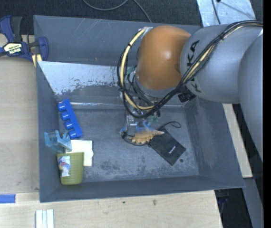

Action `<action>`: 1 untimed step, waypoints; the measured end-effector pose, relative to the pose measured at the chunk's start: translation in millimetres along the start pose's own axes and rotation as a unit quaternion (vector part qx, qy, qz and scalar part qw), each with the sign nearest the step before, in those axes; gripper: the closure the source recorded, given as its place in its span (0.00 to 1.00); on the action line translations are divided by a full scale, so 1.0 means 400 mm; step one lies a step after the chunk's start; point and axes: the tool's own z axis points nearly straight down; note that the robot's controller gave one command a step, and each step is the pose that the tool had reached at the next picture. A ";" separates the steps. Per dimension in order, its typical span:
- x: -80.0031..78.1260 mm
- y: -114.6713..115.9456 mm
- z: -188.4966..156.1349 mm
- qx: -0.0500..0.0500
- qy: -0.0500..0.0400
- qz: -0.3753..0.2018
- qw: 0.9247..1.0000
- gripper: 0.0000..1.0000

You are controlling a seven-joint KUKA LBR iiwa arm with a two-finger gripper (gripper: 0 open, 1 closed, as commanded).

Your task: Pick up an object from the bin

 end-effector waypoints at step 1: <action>-0.004 -0.001 -0.013 -0.001 -0.004 0.001 1.000 0.00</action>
Offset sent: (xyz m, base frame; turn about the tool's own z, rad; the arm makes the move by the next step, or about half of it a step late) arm -0.0060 -0.0505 -0.0220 0.1127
